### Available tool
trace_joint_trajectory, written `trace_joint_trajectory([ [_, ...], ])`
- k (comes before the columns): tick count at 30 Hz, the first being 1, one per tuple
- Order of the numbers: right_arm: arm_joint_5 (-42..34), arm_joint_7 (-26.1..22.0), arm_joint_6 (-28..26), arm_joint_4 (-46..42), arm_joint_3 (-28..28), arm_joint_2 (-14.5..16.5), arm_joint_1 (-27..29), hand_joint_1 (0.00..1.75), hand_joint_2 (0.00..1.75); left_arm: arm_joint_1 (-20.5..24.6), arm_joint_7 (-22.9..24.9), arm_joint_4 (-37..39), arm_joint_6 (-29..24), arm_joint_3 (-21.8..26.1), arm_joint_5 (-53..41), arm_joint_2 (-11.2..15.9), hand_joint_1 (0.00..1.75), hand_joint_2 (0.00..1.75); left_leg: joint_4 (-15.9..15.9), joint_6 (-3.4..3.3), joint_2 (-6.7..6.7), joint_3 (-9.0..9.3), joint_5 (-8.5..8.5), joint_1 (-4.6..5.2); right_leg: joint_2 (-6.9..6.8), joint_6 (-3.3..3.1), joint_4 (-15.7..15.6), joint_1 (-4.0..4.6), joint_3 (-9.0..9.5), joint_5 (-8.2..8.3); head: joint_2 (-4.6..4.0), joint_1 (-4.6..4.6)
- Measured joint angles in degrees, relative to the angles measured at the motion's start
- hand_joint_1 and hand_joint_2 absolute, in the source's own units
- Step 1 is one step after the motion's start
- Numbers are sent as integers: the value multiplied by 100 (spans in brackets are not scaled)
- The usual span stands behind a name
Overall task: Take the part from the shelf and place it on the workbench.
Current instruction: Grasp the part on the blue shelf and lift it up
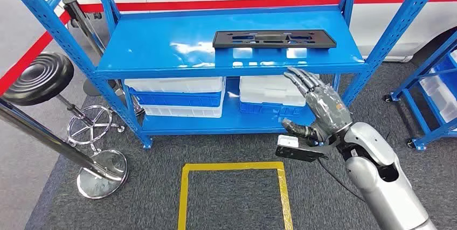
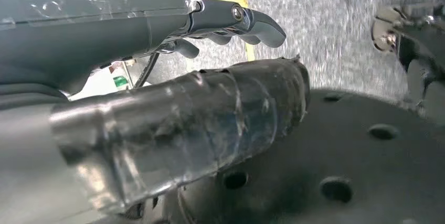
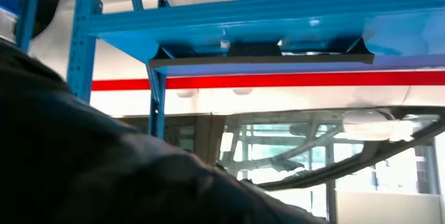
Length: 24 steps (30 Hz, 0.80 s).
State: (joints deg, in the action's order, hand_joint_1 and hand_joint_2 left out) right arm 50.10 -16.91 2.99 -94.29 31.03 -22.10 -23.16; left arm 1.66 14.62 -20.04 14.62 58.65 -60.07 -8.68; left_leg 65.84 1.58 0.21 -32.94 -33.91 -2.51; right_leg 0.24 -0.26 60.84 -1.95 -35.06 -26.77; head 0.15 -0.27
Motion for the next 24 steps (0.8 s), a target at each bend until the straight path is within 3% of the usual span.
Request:
trace_joint_trajectory([
  [3,0,1,0,0,26,0,25,0,0,-8,1,-1,8,6,-13,0,0,0,722,-62,0,-462,-144,58,-1,-54,0,66,34,-35,0,1],
  [4,0,1,0,0,41,0,33,0,0,-16,2,-5,11,8,-19,0,0,0,842,-110,-2,-586,-73,97,4,-81,0,104,61,-54,0,1],
  [5,0,1,0,0,55,0,37,0,0,-24,2,-9,16,11,-27,0,0,0,748,-179,-5,-609,107,145,15,-106,-1,145,99,-77,0,1],
  [7,0,1,0,-1,72,0,37,0,0,-40,2,-25,26,17,-45,12,0,0,151,-391,-20,-440,587,257,38,-145,-9,209,185,-126,0,7],
  [9,0,3,-1,-3,80,0,34,0,87,-39,2,-49,33,26,-62,24,0,0,-356,-584,-28,-253,826,353,49,-138,-20,220,217,-155,0,22],
  [10,0,5,-2,-4,82,1,38,0,131,-33,2,-60,36,30,-70,30,0,0,-474,-644,-29,-205,818,384,48,-117,-31,199,208,-155,0,29],
  [11,0,8,-2,-7,87,1,43,0,175,-24,1,-69,40,32,-84,24,0,0,-561,-658,-28,-170,807,404,47,-88,-51,188,202,-145,0,30],
  [13,3,24,-4,-17,91,3,56,0,175,-12,0,-78,47,33,-112,11,0,0,-787,-635,-20,-34,818,370,40,-32,-94,196,234,-150,0,30],
  [15,18,49,-4,-22,95,4,31,0,175,-19,0,-81,51,39,-147,-2,0,0,-994,-582,-2,134,863,303,33,28,146,204,156,-288,0,39],
  [17,44,80,2,-5,109,8,7,0,175,-26,-1,-82,52,47,-174,-2,0,0,-1039,-552,6,199,850,279,23,100,796,143,-198,-537,0,44],
  [19,132,166,8,37,138,31,-2,0,175,-19,-8,-83,52,55,-198,-2,0,0,-1001,-509,-2,215,795,259,10,181,1246,70,-529,-576,0,43],
  [20,201,232,10,69,154,57,-18,0,175,-15,-11,-83,52,60,-211,-3,0,0,-967,-479,-6,227,756,242,1,219,1188,38,-556,-437,0,43],
  [22,319,352,13,149,176,124,-82,0,175,-10,-13,-83,52,80,-239,-4,0,0,-864,-401,-9,252,649,201,-24,287,594,-11,-338,-19,0,43],
  [24,364,407,19,244,197,195,-166,0,175,3,-13,-83,52,113,-263,-2,0,0,-753,-305,-8,229,548,196,-36,273,103,-4,-121,141,0,52],
])
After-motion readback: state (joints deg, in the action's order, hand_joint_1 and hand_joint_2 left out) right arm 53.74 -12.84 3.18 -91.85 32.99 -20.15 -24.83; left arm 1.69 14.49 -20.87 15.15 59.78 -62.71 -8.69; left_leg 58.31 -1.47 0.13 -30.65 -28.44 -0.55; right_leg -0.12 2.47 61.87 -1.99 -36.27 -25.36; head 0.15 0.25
